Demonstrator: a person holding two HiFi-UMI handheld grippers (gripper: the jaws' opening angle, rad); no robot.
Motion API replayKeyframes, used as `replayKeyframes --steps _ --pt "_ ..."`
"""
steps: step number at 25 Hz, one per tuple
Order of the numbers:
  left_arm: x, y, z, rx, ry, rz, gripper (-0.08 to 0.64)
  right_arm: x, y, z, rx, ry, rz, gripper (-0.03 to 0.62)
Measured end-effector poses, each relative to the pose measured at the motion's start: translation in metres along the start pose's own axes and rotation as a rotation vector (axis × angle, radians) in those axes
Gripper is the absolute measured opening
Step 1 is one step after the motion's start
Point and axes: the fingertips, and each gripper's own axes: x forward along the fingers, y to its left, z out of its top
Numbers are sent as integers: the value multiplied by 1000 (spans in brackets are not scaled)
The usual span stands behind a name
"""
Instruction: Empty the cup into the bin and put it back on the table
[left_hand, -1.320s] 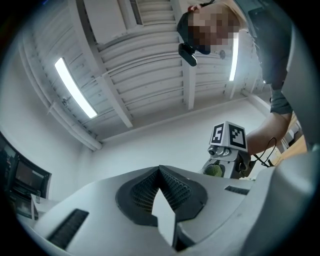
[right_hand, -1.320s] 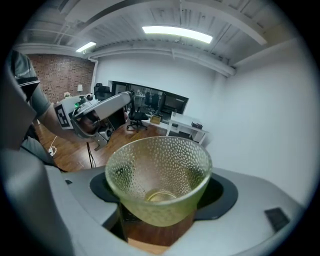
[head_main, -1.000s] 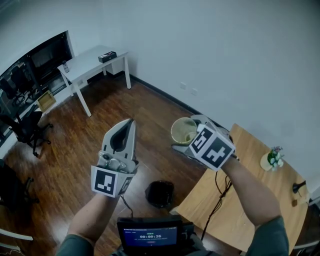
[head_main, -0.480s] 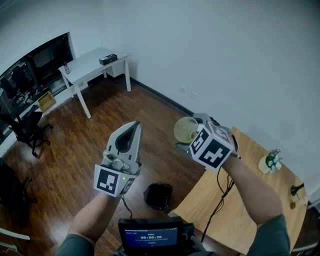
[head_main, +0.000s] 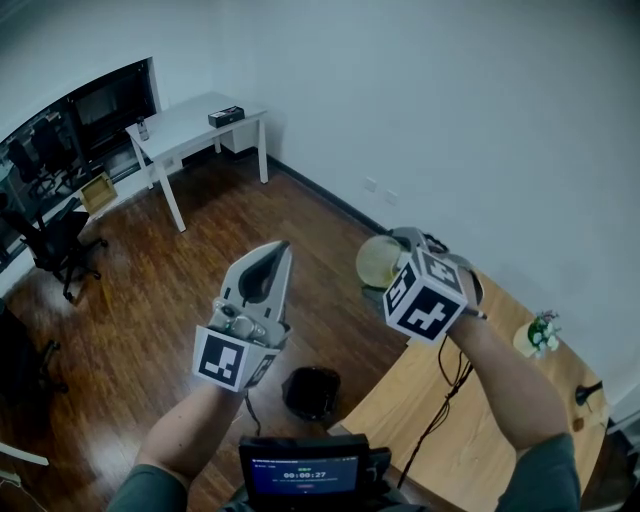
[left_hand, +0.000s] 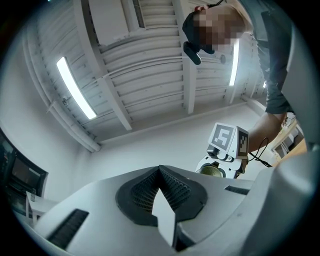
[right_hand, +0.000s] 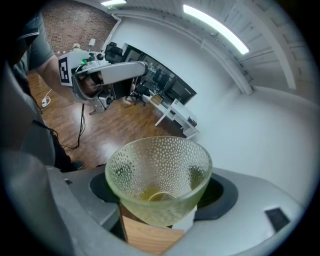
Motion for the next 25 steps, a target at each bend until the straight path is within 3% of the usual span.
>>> replayKeyframes --steps 3,11,25 --pt "-2 5 1 -20 -11 47 0 -2 -1 3 -41 5 -17 400" --pt "-3 9 -3 -22 16 82 0 0 -4 -2 -111 34 -34 400" --pt "-15 13 -19 -34 57 94 0 8 -2 0 -196 87 -40 400"
